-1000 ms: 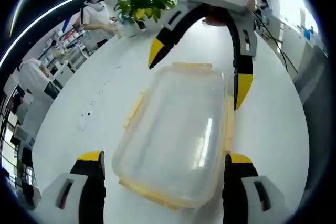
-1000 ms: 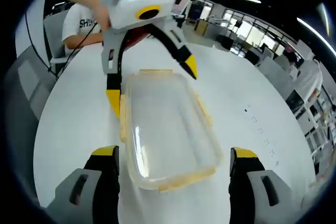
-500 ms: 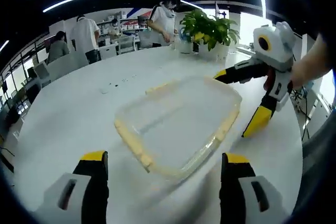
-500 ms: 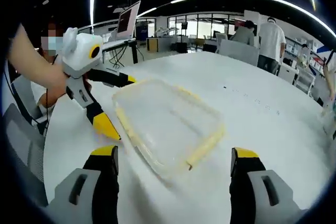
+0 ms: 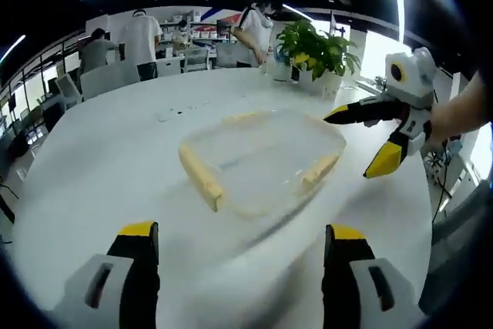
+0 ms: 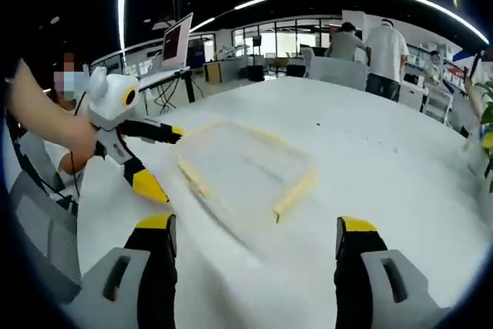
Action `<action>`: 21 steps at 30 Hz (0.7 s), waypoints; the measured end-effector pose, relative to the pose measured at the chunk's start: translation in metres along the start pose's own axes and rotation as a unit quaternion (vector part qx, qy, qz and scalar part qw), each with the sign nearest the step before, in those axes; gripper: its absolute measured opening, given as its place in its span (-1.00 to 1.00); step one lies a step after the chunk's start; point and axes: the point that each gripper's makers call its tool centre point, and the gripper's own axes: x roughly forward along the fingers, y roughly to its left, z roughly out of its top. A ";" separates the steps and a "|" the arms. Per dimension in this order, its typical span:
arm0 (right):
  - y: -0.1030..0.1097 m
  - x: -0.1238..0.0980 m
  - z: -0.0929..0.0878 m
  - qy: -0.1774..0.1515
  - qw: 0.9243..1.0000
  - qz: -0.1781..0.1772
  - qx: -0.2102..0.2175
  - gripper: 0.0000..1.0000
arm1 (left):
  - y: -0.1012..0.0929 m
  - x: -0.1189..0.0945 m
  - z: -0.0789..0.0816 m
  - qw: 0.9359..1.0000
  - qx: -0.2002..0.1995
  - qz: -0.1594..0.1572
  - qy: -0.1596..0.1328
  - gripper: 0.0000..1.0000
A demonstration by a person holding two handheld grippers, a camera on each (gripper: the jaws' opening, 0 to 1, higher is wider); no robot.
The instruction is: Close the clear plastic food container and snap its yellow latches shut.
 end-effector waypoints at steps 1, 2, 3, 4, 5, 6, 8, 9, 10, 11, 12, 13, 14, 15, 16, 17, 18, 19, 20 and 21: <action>0.000 -0.004 -0.005 0.001 1.000 -0.004 0.008 0.65 | 0.000 -0.004 -0.001 1.000 -0.012 0.003 -0.004 0.73; 0.001 -0.006 -0.009 0.005 1.000 -0.008 0.014 0.64 | 0.001 -0.005 -0.002 1.000 -0.018 0.003 -0.005 0.73; 0.000 -0.011 -0.013 0.005 1.000 -0.015 0.021 0.63 | 0.000 -0.008 -0.005 1.000 -0.027 0.003 -0.004 0.73; 0.001 -0.014 -0.014 0.000 0.999 -0.018 0.030 0.63 | 0.000 -0.010 -0.007 1.000 -0.030 0.004 -0.003 0.73; 0.001 -0.016 -0.015 -0.003 0.999 -0.022 0.040 0.63 | -0.001 -0.012 -0.009 1.000 -0.030 0.005 -0.003 0.73; 0.000 -0.020 -0.018 -0.007 0.998 -0.030 0.051 0.63 | 0.000 -0.015 -0.011 1.000 -0.028 0.008 -0.003 0.73; 0.001 -0.028 -0.022 -0.012 0.997 -0.040 0.068 0.63 | 0.002 -0.022 -0.014 0.999 -0.030 0.013 -0.003 0.73; 0.002 -0.031 -0.023 -0.014 0.996 -0.042 0.075 0.63 | 0.003 -0.025 -0.015 0.999 -0.033 0.015 -0.005 0.73; 0.002 -0.036 -0.027 -0.013 0.995 -0.047 0.082 0.61 | 0.004 -0.028 -0.016 0.999 -0.036 0.016 -0.005 0.73; 0.002 -0.039 -0.030 -0.009 0.995 -0.052 0.085 0.59 | 0.005 -0.032 -0.018 0.999 -0.041 0.018 -0.004 0.72; 0.002 -0.043 -0.033 -0.009 0.995 -0.055 0.088 0.57 | 0.004 -0.038 -0.019 0.999 -0.049 0.021 -0.006 0.73; 0.002 -0.048 -0.036 -0.010 0.994 -0.059 0.096 0.57 | 0.004 -0.041 -0.019 0.998 -0.056 0.023 -0.008 0.72; 0.002 -0.053 -0.038 -0.009 0.993 -0.064 0.100 0.56 | 0.007 -0.044 -0.021 0.998 -0.059 0.025 -0.011 0.72; 0.002 -0.055 -0.039 -0.009 0.993 -0.065 0.101 0.55 | 0.008 -0.047 -0.022 0.998 -0.058 0.027 -0.012 0.72; 0.003 -0.060 -0.040 -0.011 0.992 -0.067 0.106 0.55 | 0.007 -0.053 -0.023 0.998 -0.058 0.030 -0.012 0.72; 0.003 -0.064 -0.041 -0.011 0.991 -0.069 0.110 0.55 | 0.007 -0.056 -0.024 0.998 -0.059 0.032 -0.014 0.72; 0.004 -0.069 -0.041 -0.012 0.991 -0.072 0.114 0.55 | 0.007 -0.062 -0.025 0.997 -0.064 0.034 -0.017 0.71; 0.004 -0.073 -0.041 -0.014 0.990 -0.075 0.121 0.54 | 0.007 -0.066 -0.026 0.997 -0.070 0.036 -0.019 0.71; 0.005 -0.076 -0.041 -0.015 0.989 -0.077 0.128 0.54 | 0.007 -0.071 -0.027 0.996 -0.072 0.038 -0.020 0.71; 0.006 -0.082 -0.041 -0.016 0.987 -0.080 0.136 0.53 | 0.008 -0.076 -0.028 0.996 -0.078 0.041 -0.022 0.70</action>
